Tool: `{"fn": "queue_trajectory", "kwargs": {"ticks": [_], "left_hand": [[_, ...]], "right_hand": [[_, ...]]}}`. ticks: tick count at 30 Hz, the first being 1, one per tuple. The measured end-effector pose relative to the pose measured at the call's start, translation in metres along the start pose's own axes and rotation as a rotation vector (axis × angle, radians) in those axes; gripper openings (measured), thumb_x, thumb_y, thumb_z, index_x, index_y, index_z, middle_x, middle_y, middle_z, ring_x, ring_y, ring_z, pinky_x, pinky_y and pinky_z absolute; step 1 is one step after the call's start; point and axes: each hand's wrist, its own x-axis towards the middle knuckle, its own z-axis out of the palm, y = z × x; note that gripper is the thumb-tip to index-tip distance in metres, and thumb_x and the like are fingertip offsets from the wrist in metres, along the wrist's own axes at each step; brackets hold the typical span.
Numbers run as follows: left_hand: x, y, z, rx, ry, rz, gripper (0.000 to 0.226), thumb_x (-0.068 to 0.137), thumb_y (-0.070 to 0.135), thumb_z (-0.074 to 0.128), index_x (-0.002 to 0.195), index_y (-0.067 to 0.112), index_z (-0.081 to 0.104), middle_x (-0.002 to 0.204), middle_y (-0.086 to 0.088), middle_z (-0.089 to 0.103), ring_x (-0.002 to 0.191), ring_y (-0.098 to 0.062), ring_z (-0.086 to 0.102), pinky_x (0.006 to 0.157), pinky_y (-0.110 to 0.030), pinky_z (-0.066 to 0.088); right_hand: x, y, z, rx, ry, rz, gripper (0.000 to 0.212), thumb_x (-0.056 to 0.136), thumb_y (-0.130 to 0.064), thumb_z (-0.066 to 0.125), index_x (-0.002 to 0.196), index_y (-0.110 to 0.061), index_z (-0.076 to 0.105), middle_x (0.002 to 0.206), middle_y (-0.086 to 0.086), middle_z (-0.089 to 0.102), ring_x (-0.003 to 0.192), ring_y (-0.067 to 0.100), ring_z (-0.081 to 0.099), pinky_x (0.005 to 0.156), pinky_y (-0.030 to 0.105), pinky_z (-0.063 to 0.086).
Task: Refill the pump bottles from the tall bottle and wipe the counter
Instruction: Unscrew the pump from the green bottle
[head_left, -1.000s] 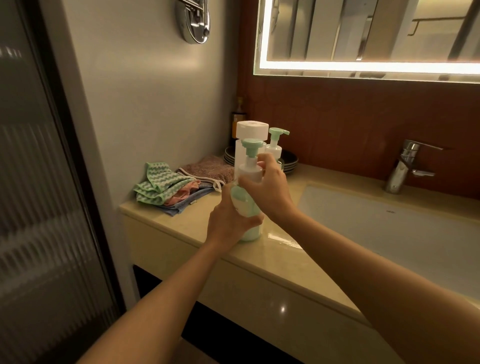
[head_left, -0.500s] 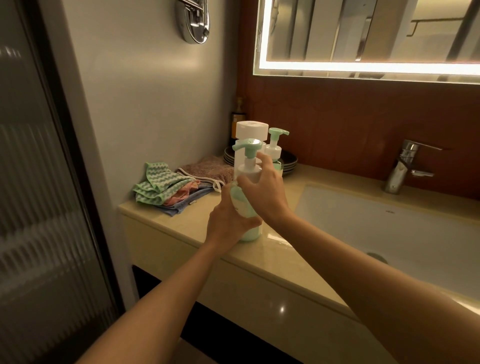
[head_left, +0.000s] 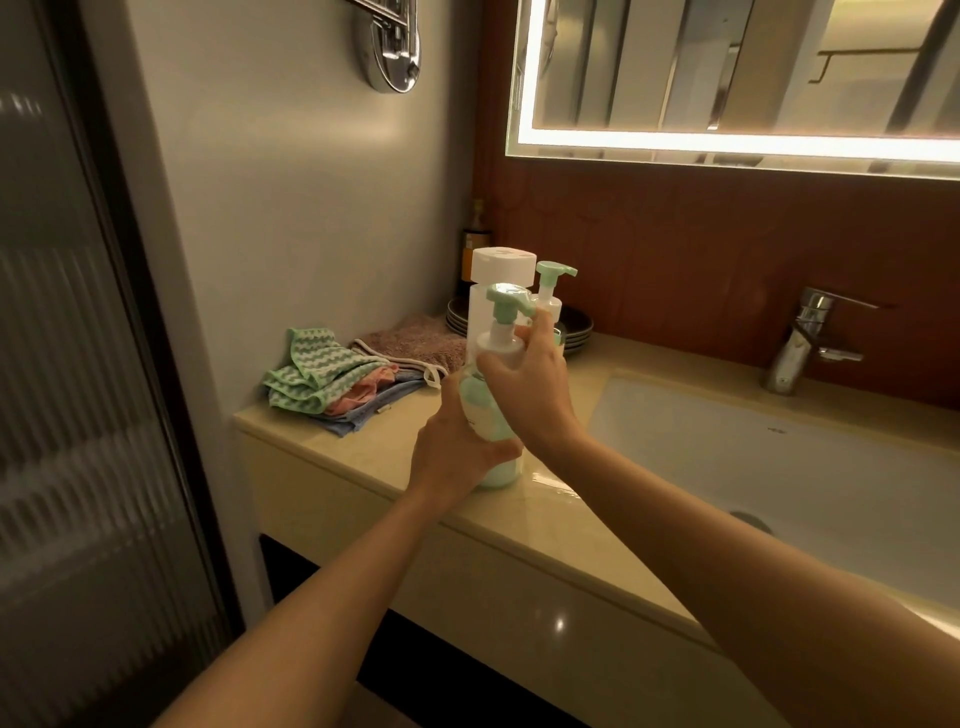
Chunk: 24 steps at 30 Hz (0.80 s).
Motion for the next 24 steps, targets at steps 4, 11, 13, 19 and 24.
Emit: {"fn": "queue_trajectory", "kwargs": {"ticks": [4, 11, 13, 19, 24], "left_hand": [[-0.0011, 0.003, -0.0015, 0.0, -0.007, -0.004, 0.101, 0.065, 0.038, 0.079, 0.139, 0.022, 0.013, 0.127, -0.005, 0.053, 0.113, -0.026, 0.053, 0.09, -0.034, 0.044], [-0.0002, 0.0014, -0.0012, -0.004, -0.009, -0.016, 0.096, 0.063, 0.038, 0.08, 0.135, 0.024, 0.018, 0.125, -0.003, 0.054, 0.11, -0.025, 0.054, 0.087, -0.034, 0.045], [-0.0004, 0.0013, -0.001, -0.014, -0.01, -0.015, 0.095, 0.064, 0.037, 0.08, 0.135, 0.024, 0.019, 0.125, -0.003, 0.054, 0.11, -0.025, 0.054, 0.089, -0.035, 0.046], [-0.0015, 0.003, -0.0028, -0.018, -0.016, 0.003, 0.102, 0.064, 0.038, 0.079, 0.14, 0.019, 0.014, 0.129, -0.006, 0.052, 0.114, -0.026, 0.053, 0.092, -0.038, 0.045], [-0.0003, 0.001, -0.0005, 0.005, -0.003, 0.005, 0.098, 0.064, 0.038, 0.08, 0.137, 0.022, 0.017, 0.127, -0.003, 0.053, 0.112, -0.024, 0.054, 0.09, -0.035, 0.045]], "right_hand": [[0.0011, 0.0006, 0.0049, -0.102, 0.085, -0.015, 0.064, 0.077, -0.031, 0.07, 0.13, -0.015, 0.037, 0.123, 0.005, 0.043, 0.114, 0.02, 0.043, 0.098, 0.039, 0.042], [0.0002, -0.0008, -0.0001, 0.008, 0.061, 0.009, 0.055, 0.079, -0.021, 0.067, 0.127, -0.015, 0.039, 0.113, 0.003, 0.047, 0.104, 0.017, 0.048, 0.093, 0.037, 0.047], [-0.0028, -0.0021, -0.0016, 0.072, 0.005, 0.003, 0.056, 0.083, -0.016, 0.062, 0.132, -0.016, 0.035, 0.122, 0.007, 0.051, 0.105, 0.016, 0.05, 0.092, 0.033, 0.046], [0.001, 0.0043, 0.0058, -0.097, 0.112, -0.016, 0.062, 0.075, -0.037, 0.072, 0.125, -0.014, 0.041, 0.119, 0.003, 0.041, 0.111, 0.018, 0.044, 0.096, 0.032, 0.044], [0.001, 0.004, 0.0014, -0.041, 0.047, -0.016, 0.05, 0.079, -0.021, 0.069, 0.121, -0.013, 0.044, 0.11, 0.0, 0.045, 0.102, 0.016, 0.049, 0.084, 0.025, 0.044]]}}
